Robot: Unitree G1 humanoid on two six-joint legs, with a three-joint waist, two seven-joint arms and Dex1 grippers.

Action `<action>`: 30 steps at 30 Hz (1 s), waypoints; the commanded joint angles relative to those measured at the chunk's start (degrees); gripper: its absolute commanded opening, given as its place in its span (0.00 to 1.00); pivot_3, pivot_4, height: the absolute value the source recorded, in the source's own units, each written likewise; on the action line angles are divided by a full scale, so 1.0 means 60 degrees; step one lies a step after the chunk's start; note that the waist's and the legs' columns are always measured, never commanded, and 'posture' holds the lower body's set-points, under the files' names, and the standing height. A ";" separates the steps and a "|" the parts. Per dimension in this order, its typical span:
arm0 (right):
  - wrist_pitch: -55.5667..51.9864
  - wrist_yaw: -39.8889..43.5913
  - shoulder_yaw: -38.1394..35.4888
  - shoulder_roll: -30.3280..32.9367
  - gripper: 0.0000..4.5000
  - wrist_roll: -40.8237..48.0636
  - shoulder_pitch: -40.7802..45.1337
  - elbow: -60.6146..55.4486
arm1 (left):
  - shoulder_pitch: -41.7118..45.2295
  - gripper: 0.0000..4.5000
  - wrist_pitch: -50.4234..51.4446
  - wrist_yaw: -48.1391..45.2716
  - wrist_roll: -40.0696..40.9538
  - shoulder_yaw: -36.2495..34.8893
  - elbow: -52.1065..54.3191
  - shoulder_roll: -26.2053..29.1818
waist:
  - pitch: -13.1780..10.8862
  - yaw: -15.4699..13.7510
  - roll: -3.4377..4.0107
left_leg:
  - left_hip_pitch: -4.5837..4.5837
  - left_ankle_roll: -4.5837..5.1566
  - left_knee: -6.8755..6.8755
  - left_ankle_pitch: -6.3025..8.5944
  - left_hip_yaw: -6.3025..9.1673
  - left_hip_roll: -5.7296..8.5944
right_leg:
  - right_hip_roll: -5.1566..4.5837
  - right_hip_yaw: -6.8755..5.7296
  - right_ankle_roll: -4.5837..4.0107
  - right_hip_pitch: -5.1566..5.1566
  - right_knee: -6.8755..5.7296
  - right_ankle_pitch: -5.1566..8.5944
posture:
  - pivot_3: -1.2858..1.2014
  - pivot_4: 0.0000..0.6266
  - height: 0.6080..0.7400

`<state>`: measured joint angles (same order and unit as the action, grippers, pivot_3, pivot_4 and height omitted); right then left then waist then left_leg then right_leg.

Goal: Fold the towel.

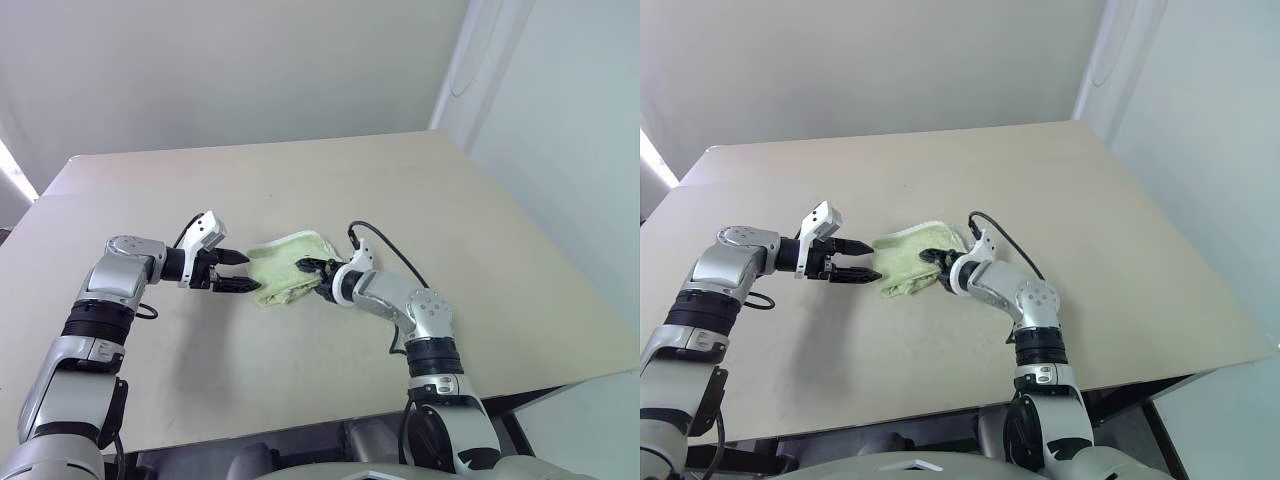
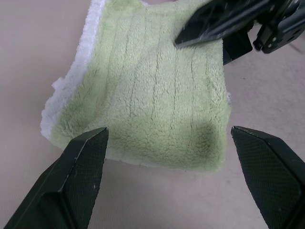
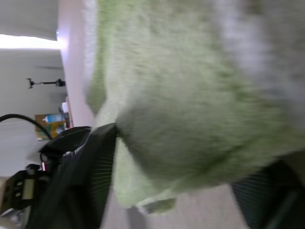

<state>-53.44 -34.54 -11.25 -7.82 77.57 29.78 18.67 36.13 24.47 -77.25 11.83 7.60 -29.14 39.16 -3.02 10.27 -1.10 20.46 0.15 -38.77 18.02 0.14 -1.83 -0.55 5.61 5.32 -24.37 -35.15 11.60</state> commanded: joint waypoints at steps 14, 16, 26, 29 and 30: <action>0.0211 0.0496 -0.0685 -0.0589 0.00 -0.0004 0.0489 -0.0266 | 0.0236 0.97 0.0069 0.0278 0.0123 -0.0255 -0.0073 -0.0170 | -0.0012 -0.0002 0.0016 | 0.0005 0.0000 -0.0001 0.0000 0.0005 0.0003 | -0.0003 -0.0002 -0.0002 -0.0001 0.0006 0.0000 | 0.52 0.00 0.79; 0.0286 0.0337 -0.0892 -0.0617 0.00 0.0335 0.0580 -0.0521 | 0.0255 0.97 0.0070 0.0327 0.0124 -0.0262 -0.0136 -0.0200 | -0.0026 -0.0010 0.0038 | 0.0020 0.0000 0.0000 0.0000 0.0005 0.0003 | -0.0002 -0.0002 -0.0001 -0.0014 0.0005 0.0000 | 0.52 0.00 0.79; 0.1819 -0.1012 -0.2158 -0.0044 0.00 0.1645 0.1358 -0.1492 | 0.0209 0.97 -0.0035 0.0448 0.0084 -0.0230 -0.0312 -0.0263 | -0.0033 -0.0141 0.0049 | 0.0194 0.0001 0.0019 0.0000 -0.0001 0.0018 | -0.0006 -0.0009 0.0030 -0.0172 -0.0001 -0.0013 | 0.52 0.00 0.79; 0.2323 -0.1295 -0.2536 0.0363 0.00 0.1687 0.1514 -0.1609 | 0.0194 0.97 -0.0050 0.0486 0.0064 -0.0204 -0.0340 -0.0314 | -0.0033 -0.0251 0.0049 | 0.0186 0.0002 0.0038 -0.0001 -0.0003 0.0020 | -0.0005 -0.0009 0.0023 -0.0174 0.0002 -0.0008 | 0.52 0.00 0.79; 0.2449 -0.1341 -0.2691 0.0570 0.00 0.1688 0.1560 -0.1603 | 0.0211 0.97 -0.0058 0.0499 0.0052 -0.0192 -0.0372 -0.0339 | -0.0033 -0.0271 0.0049 | 0.0182 0.0001 0.0042 -0.0001 -0.0003 0.0021 | -0.0005 -0.0009 0.0021 -0.0174 0.0001 -0.0007 | 0.52 0.00 0.79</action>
<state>-40.17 -42.07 -25.95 -5.56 86.47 37.48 11.42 36.18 24.66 -74.48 11.92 7.55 -31.46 37.08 -3.22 8.64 -0.81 21.55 0.16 -38.50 18.01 0.13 -1.70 -0.57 5.55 5.44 -25.41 -35.15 11.56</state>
